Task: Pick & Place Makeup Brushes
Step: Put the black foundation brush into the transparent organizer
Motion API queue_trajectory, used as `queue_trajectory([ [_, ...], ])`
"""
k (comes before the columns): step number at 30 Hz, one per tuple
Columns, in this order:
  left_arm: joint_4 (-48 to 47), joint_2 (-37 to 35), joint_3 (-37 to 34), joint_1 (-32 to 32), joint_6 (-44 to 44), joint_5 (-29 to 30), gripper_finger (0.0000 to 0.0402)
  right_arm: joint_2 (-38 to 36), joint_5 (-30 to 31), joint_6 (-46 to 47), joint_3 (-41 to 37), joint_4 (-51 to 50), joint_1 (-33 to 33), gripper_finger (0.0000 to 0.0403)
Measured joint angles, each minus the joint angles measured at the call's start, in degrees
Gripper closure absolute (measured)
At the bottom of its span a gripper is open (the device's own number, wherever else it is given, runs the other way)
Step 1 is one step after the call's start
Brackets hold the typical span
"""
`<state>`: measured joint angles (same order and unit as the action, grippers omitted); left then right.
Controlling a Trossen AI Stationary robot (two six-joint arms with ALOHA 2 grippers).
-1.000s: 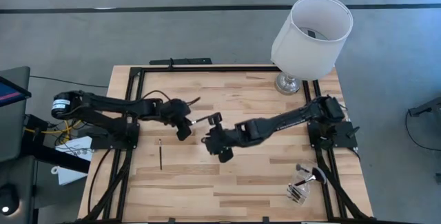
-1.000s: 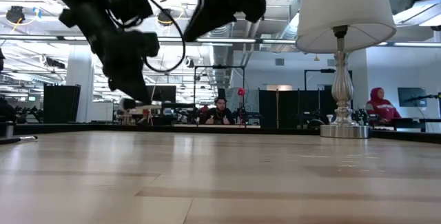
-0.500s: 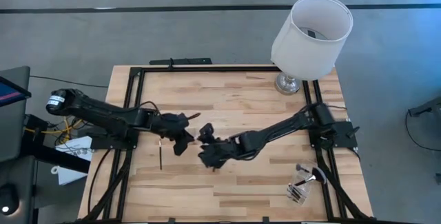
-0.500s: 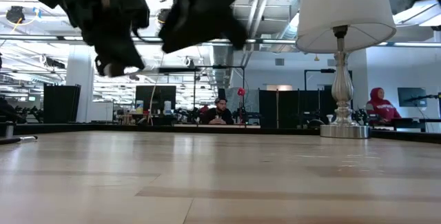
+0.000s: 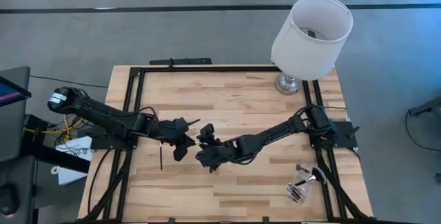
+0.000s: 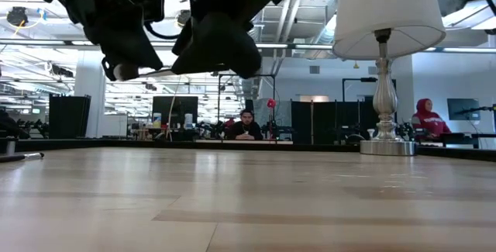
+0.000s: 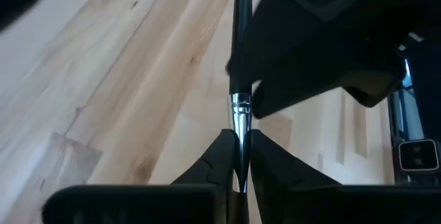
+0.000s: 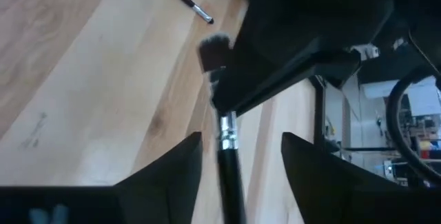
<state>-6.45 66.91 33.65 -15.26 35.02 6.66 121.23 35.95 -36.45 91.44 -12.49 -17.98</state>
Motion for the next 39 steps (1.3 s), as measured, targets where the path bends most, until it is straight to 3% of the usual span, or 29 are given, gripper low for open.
queue_trajectory([
  [21, 0.7, 0.0, 0.0, -1.7, 0.9, 1.1, 0.0366, 1.9, -1.5, -2.9, 0.0, 1.3, 0.2, 0.0370],
  [28, 1.0, 0.0, 0.0, -1.7, -1.1, 1.3, 0.0347, 1.9, -1.5, -0.2, 0.0, 1.4, 0.2, 0.0370],
  [39, 3.1, -1.8, 0.0, -1.7, -12.5, 1.7, 0.0278, -0.8, -6.7, 16.9, 0.1, -7.7, 1.2, 0.0370],
])
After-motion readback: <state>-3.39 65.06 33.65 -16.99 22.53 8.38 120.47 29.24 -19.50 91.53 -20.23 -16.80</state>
